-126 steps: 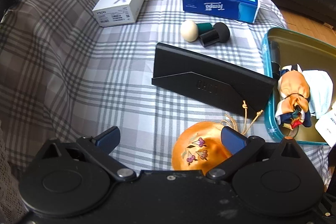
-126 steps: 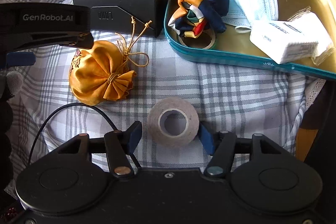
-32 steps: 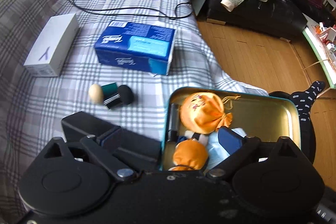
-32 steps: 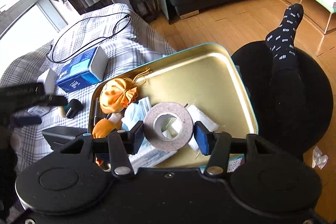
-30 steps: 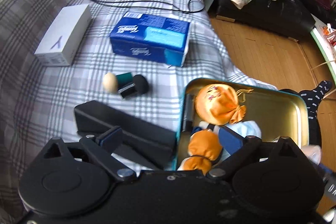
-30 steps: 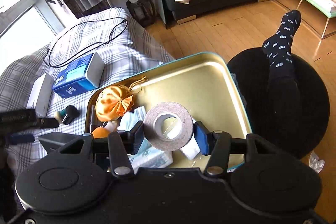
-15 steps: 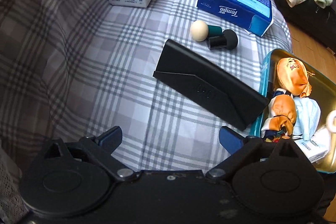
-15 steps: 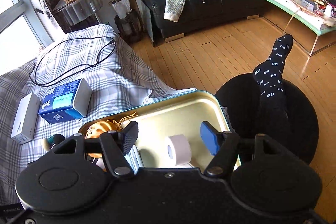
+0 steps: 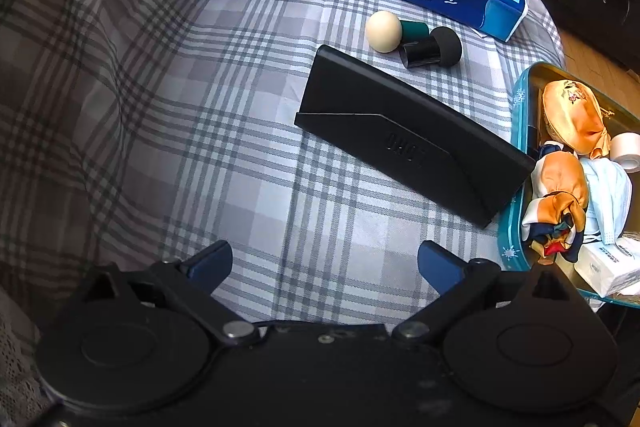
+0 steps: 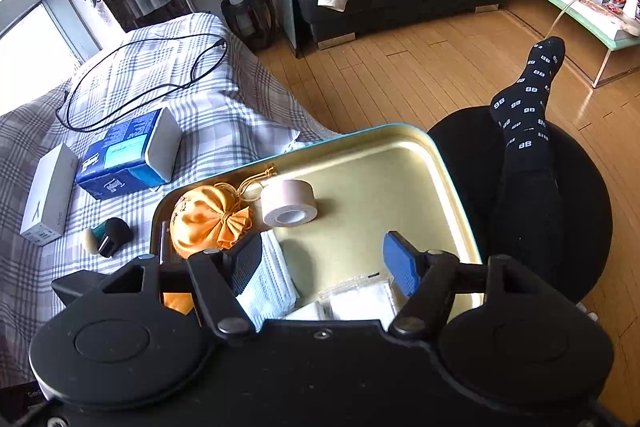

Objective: Organize soft objects
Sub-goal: 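Drop the gold pouch and tape roll into the tray, opening both grippers, then move the right gripper to the black makeup brush and grasp it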

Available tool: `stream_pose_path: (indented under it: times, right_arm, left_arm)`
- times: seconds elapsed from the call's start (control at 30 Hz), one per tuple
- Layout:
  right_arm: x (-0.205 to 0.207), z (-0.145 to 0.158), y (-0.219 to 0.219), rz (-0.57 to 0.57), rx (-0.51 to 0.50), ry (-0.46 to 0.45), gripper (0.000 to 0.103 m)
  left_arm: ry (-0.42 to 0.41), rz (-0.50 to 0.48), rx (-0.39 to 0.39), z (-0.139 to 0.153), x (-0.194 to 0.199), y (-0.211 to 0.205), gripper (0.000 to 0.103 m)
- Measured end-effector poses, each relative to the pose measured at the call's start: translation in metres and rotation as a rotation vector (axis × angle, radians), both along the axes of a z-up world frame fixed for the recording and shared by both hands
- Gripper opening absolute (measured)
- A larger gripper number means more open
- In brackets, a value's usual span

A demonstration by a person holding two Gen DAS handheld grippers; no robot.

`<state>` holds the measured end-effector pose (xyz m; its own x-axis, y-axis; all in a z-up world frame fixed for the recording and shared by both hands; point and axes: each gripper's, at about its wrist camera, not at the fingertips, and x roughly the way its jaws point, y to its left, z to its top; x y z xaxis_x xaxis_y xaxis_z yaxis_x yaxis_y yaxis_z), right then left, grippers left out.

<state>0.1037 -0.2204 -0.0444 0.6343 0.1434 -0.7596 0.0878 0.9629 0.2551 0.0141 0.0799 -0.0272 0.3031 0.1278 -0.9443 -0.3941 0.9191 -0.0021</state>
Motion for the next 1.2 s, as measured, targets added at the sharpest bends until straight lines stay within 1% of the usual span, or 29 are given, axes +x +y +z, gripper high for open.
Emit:
stream_pose_path:
  times: [0.27, 0.43, 0.57, 0.73, 0.83, 0.9, 1.0, 1.1, 1.2]
  right_arm:
    - [-0.005, -0.005, 0.028, 0.069, -0.008, 0.028, 0.065]
    - [-0.005, -0.001, 0.051, 0.125, -0.022, 0.013, 0.065]
    - [-0.004, 0.007, 0.071, 0.173, -0.045, -0.033, 0.065]
    - [0.001, 0.018, 0.101, 0.205, -0.085, -0.124, 0.066]
    - [0.004, 0.019, 0.119, 0.227, -0.096, -0.187, 0.067]
    - [0.007, 0.018, 0.133, 0.269, -0.111, -0.213, 0.067]
    - [0.016, 0.014, 0.155, 0.337, -0.133, -0.211, 0.067]
    - [0.027, 0.006, 0.175, 0.393, -0.135, -0.182, 0.067]
    - [0.036, -0.004, 0.194, 0.439, -0.144, -0.153, 0.067]
  left_arm:
    - [0.049, 0.024, -0.019, -0.014, -0.001, 0.001, 0.100]
    - [0.075, 0.041, -0.027, -0.023, -0.001, 0.002, 0.100]
    - [0.102, 0.059, -0.033, -0.032, 0.000, 0.005, 0.100]
    - [0.128, 0.076, -0.041, -0.043, 0.000, 0.007, 0.100]
    - [0.137, 0.073, -0.030, -0.047, 0.001, 0.006, 0.100]
    - [0.144, 0.070, -0.022, -0.049, 0.002, 0.004, 0.100]
    - [0.158, 0.073, -0.036, -0.055, 0.004, 0.004, 0.101]
    - [0.168, 0.080, -0.066, -0.060, 0.005, 0.006, 0.102]
    - [0.169, 0.089, -0.074, -0.062, 0.007, 0.007, 0.103]
